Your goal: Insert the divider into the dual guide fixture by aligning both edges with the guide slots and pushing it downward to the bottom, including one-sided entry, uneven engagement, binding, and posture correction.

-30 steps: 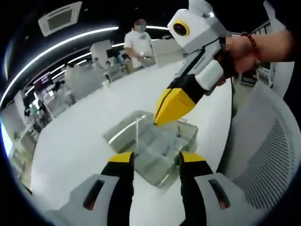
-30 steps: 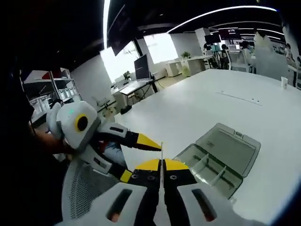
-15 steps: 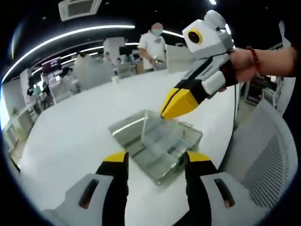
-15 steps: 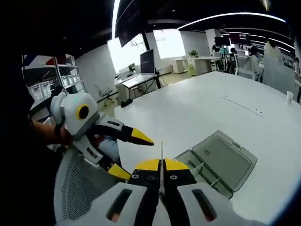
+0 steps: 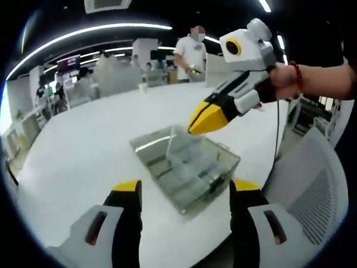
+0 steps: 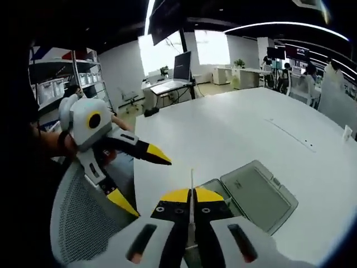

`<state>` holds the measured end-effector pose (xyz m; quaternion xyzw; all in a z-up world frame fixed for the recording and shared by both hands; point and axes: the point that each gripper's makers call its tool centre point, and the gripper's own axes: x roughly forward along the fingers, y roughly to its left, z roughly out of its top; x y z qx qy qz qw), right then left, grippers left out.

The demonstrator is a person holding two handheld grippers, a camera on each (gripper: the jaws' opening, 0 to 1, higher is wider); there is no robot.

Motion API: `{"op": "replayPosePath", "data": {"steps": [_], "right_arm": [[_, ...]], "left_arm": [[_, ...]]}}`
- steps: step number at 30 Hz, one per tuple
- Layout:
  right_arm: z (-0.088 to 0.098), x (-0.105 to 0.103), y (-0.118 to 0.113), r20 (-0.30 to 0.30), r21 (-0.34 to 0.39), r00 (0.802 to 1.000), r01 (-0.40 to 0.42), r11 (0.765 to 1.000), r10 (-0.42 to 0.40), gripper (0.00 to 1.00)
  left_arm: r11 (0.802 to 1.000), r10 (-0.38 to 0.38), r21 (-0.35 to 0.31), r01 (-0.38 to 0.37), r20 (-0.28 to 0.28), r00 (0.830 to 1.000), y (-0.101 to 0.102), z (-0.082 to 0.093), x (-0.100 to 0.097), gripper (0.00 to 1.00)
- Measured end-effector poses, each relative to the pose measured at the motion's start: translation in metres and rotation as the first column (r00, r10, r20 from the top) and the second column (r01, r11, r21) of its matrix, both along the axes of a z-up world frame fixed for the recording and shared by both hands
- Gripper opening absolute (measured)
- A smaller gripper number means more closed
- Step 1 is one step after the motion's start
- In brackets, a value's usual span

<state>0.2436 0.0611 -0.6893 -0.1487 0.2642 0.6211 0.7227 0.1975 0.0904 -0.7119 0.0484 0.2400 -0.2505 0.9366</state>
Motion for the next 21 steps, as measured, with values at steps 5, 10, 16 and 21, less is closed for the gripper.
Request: {"op": "replayPosePath", "data": {"steps": [5,10,16,21], "right_arm": [[0.0,-0.001,0.003,0.028,-0.003,0.999,-0.043,0.999,0.043,0.0],[0.0,0.0,0.009,0.026,0.007,0.998,-0.061,0.998,0.061,0.0],[-0.006,0.001,0.012,0.064,-0.019,0.992,-0.104,0.994,0.105,0.0],[-0.011,0.003,0.011,0.064,-0.029,0.991,-0.112,0.993,0.114,0.0]], "left_arm": [[1.0,0.002,-0.008,-0.002,-0.012,1.0,-0.002,-0.003,-0.001,0.74],[1.0,-0.005,-0.02,0.005,-0.007,1.0,-0.007,-0.001,-0.001,0.79],[0.998,0.02,-0.054,-0.02,-0.001,1.0,-0.009,0.002,0.001,0.84],[0.999,0.015,-0.052,-0.015,0.002,1.0,-0.009,0.002,0.001,0.91]]}}
